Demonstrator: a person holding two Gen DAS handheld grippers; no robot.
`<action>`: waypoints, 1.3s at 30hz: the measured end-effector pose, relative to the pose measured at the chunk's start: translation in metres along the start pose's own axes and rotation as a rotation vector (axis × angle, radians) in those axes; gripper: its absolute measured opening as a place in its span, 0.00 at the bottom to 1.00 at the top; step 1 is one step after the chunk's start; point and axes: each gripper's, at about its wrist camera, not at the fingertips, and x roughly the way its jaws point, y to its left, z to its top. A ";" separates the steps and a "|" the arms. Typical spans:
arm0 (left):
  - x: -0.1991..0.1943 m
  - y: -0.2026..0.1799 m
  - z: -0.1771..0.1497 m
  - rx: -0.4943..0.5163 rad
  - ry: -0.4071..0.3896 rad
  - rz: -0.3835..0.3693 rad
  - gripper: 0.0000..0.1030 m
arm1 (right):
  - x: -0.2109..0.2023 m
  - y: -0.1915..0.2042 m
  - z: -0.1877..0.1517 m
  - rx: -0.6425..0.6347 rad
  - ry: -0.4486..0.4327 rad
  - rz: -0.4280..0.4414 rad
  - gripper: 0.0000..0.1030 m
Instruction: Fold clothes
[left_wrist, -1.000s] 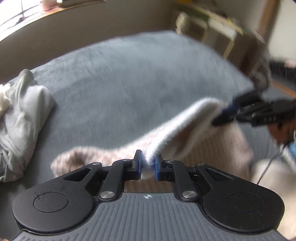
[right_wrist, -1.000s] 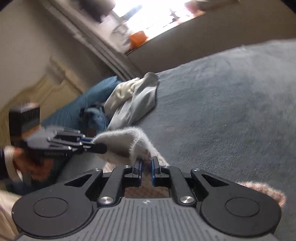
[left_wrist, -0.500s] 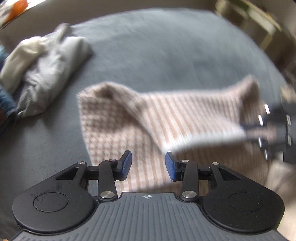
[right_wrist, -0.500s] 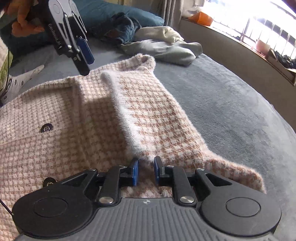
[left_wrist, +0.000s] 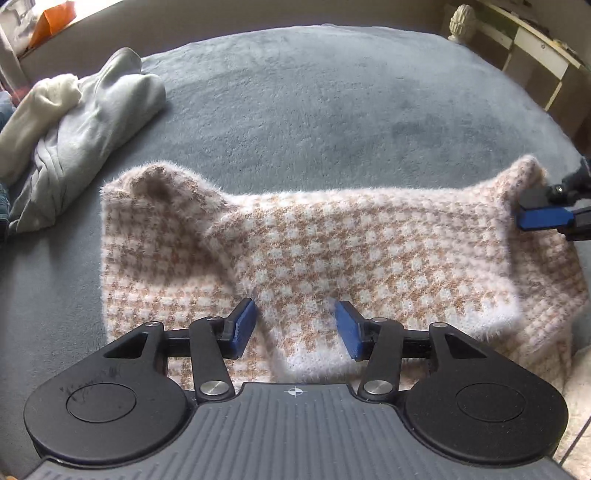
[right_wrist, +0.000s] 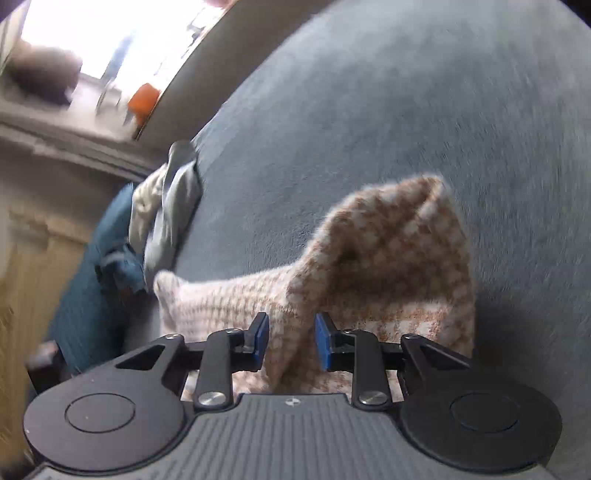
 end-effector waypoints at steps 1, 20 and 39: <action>0.000 -0.001 -0.002 -0.007 -0.012 0.007 0.48 | 0.006 -0.005 0.004 0.047 0.002 0.017 0.32; 0.020 -0.014 0.000 0.000 -0.127 0.098 0.59 | 0.048 -0.006 0.024 -0.088 -0.120 -0.130 0.10; 0.003 -0.003 0.009 -0.023 -0.193 0.135 0.59 | 0.076 0.058 -0.096 -0.748 -0.072 -0.181 0.14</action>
